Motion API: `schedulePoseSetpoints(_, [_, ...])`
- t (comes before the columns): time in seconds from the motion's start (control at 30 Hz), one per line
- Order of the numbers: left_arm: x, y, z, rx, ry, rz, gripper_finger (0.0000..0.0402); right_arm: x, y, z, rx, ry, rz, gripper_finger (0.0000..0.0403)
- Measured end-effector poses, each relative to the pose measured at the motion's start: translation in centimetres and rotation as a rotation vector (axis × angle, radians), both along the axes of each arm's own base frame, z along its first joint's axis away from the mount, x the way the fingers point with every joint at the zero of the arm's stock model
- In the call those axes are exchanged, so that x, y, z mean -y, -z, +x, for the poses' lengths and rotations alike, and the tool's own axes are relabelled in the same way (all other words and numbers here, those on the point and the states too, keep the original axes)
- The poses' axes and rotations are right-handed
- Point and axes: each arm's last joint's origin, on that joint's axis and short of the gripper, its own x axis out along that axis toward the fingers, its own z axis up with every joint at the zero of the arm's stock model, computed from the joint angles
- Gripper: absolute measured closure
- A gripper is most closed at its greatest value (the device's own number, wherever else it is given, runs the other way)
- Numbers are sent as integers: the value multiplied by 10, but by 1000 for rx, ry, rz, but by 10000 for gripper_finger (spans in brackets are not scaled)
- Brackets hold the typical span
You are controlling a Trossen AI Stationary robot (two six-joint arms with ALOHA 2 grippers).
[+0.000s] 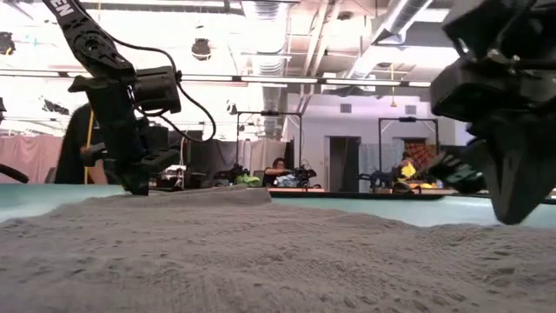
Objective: Roll towel
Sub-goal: Roll the gray towel
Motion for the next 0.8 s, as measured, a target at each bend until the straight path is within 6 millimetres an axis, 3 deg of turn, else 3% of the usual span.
schedulePoseSetpoints(0.07, [4,0,2,9,-6,-2,402,2,-5,-5,56,15,33,379])
schedulePoseSetpoints(0.2, [12,-12,18,41,73,-32,402,-5,-25,3,280,19,107,384])
schedulePoseSetpoints(0.3, [13,-31,38,41,173,87,401,-15,-30,15,372,10,116,385])
schedulePoseSetpoints(0.37, [3,-52,57,115,214,231,401,-21,-26,26,379,11,88,385])
schedulePoseSetpoints(0.47, [-20,-67,69,134,231,324,401,-30,-16,46,362,19,66,386])
schedulePoseSetpoints(0.6, [-54,-58,74,87,192,287,401,-39,2,67,304,7,34,386])
schedulePoseSetpoints(0.8, [-83,-11,80,-3,169,164,401,-42,23,75,195,-48,44,381])
